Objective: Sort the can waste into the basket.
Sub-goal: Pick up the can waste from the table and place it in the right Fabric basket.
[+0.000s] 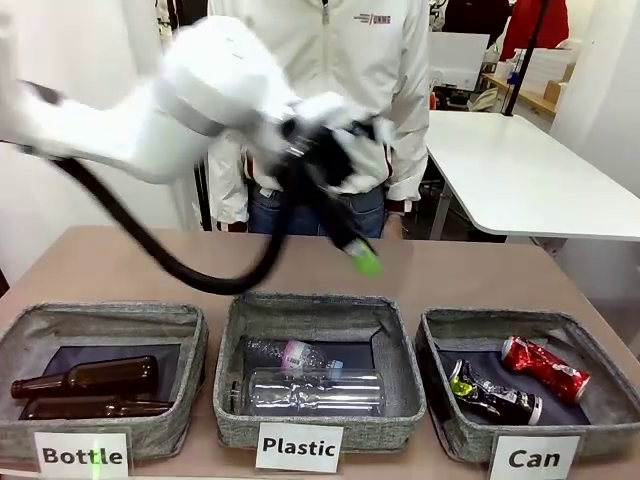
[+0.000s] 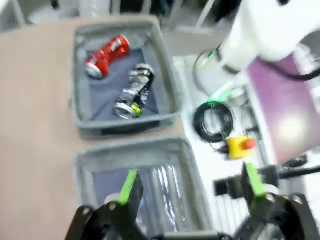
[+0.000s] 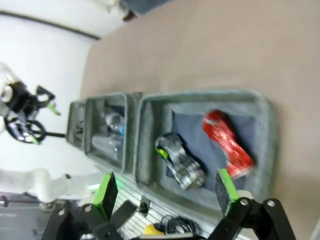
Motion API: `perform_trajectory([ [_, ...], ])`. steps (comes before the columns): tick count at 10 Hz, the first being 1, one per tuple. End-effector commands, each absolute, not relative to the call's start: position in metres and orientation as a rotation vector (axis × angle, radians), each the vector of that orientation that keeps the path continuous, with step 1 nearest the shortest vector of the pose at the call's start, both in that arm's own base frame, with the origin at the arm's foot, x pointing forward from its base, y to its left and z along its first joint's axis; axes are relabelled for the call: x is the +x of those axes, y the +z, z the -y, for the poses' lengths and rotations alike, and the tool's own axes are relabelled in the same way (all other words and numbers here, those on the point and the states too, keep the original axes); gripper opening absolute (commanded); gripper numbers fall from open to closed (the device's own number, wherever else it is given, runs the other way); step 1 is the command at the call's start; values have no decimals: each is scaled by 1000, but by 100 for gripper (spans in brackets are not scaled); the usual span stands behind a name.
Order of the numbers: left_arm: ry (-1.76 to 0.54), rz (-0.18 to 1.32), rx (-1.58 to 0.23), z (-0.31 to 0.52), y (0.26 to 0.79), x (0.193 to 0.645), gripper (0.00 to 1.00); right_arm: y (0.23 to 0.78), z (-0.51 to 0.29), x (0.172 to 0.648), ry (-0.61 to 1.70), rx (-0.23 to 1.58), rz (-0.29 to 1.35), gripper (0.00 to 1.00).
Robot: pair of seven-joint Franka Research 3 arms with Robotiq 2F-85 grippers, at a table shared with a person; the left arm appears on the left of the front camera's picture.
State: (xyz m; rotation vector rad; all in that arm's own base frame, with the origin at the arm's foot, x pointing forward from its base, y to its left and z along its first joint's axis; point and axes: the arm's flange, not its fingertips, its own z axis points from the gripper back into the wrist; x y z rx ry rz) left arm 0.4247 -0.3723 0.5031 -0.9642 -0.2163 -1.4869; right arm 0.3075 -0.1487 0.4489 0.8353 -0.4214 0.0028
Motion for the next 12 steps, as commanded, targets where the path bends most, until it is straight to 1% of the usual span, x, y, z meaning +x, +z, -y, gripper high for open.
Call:
perform_trajectory([
  [1, -1278, 301, -1116, 262, 497, 413, 100, 453, 76, 340, 60, 820, 406, 100],
  [3, -1020, 399, -1327, 150, 489, 422, 100, 454, 14, 371, 144, 979, 344, 100],
  [4, -759, 486, -1497, 86, 475, 422, 100, 447, -15, 385, 99, 1041, 299, 100],
  [5, -553, 566, -1565, 35, 456, 420, 100, 443, -32, 395, 24, 1139, 279, 100],
  [6, -399, 587, -1585, -5, 433, 419, 100, 442, -38, 403, -16, 1223, 237, 100],
  [7, -269, 568, -1606, -38, 405, 425, 100, 442, -27, 412, -19, 1255, 204, 100],
  [8, -198, 571, -1602, -72, 389, 411, 100, 448, -9, 409, 28, 1252, 150, 100],
  [9, -172, 573, -1600, -93, 381, 400, 100, 453, 15, 408, 39, 1231, 181, 100],
  [10, -207, 575, -1602, -100, 373, 406, 100, 456, 46, 413, -18, 1242, 241, 100],
  [11, -204, 539, -1562, -100, 369, 402, 100, 457, 71, 411, -39, 1242, 283, 100],
  [12, -204, 539, -1562, -100, 369, 402, 100, 447, 19, 408, 15, 1247, 217, 100],
])
